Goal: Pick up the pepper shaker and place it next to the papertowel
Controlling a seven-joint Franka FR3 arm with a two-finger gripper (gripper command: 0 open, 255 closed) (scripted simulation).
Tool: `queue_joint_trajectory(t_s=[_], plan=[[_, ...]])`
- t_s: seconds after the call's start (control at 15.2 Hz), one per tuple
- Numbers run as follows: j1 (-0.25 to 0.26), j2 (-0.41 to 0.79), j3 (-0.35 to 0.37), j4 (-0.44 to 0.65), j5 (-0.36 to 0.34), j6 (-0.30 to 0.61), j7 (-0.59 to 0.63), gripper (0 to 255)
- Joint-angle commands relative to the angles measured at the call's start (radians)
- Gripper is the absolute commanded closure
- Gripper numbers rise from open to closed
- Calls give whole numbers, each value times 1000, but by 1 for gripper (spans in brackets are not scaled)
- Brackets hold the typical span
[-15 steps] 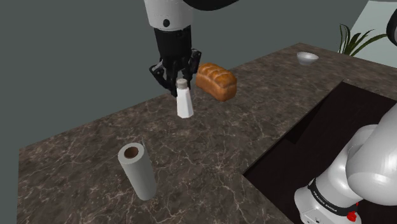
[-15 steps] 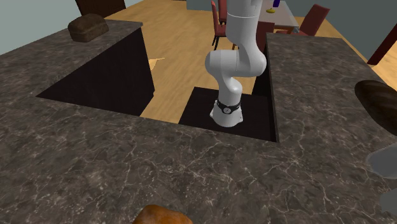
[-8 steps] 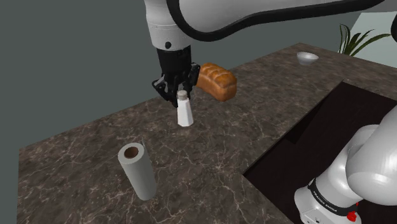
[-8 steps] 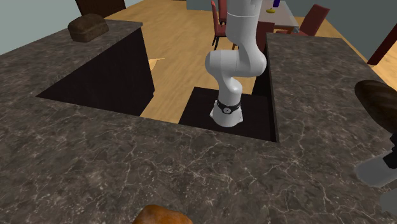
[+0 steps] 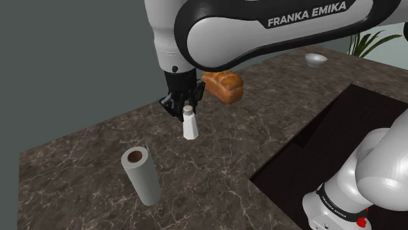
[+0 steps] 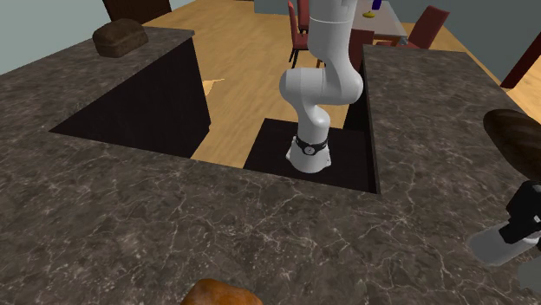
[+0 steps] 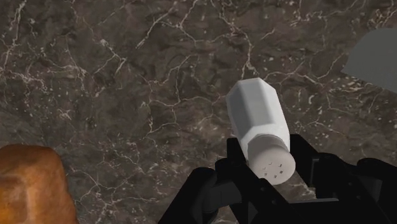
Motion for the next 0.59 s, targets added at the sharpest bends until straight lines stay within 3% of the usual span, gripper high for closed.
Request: queue_joint_trajectory(t_s=[0.0,0.53], plan=[[0,2,0,-23,-2,25,3,255],[1,18,1,-114,-14,128,21,255]])
